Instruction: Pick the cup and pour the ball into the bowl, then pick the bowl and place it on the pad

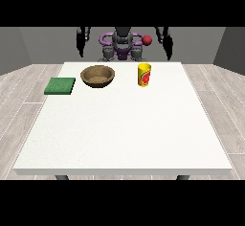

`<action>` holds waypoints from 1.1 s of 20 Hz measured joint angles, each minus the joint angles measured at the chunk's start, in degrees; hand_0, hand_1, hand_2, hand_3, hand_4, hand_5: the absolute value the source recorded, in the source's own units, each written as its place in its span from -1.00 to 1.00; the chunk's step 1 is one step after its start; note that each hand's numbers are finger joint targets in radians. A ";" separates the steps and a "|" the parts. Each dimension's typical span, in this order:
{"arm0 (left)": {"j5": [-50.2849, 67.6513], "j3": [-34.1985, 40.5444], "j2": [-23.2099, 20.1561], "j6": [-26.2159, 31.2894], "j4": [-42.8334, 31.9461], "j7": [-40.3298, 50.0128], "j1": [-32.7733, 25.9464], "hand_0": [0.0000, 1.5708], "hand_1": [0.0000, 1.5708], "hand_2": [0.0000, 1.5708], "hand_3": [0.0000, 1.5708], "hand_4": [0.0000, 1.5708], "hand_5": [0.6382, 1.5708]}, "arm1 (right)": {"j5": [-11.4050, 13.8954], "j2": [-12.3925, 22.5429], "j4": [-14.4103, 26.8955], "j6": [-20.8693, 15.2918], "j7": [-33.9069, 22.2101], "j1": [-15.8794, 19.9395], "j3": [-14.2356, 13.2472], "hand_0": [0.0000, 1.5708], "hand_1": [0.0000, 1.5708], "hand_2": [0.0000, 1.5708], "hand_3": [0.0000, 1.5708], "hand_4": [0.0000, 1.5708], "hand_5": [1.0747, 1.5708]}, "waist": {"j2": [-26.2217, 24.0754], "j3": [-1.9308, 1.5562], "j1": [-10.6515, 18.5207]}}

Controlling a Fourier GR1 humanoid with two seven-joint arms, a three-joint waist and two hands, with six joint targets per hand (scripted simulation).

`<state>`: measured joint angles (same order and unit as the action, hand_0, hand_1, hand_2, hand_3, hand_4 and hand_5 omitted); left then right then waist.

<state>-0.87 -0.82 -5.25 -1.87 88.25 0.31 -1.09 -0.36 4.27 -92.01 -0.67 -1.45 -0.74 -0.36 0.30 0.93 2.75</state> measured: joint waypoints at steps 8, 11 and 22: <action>4.06 1.73 -0.77 1.13 6.14 5.27 2.65 -1.00 -1.00 -1.00 -1.00 -1.00 0.97 | -3.84 3.88 -4.67 2.78 -4.78 0.11 -3.22 -1.00 -1.00 -1.00 -1.00 -1.00 1.00 | -11.68 -0.64 -1.73; 7.23 3.77 -1.14 1.58 9.02 7.93 4.07 -1.00 -1.00 -1.00 -1.00 -1.00 0.96 | -8.94 6.97 -5.30 7.21 -4.97 -1.38 -7.06 -1.00 -1.00 -1.00 -1.00 -1.00 1.00 | -11.94 -0.81 -2.80; 12.05 11.41 -4.29 6.54 4.77 -2.33 8.17 -1.00 -1.00 -1.00 -1.00 -1.00 0.91 | -12.65 7.93 -3.58 12.28 2.01 1.13 -11.91 -1.00 -1.00 -1.00 -1.00 -1.00 1.00 | -1.08 -0.92 -4.41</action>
<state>11.17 10.59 -9.54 4.66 93.02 -2.02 7.08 -13.01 12.19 -95.59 11.61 0.55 0.38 -12.27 -0.78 0.02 -1.66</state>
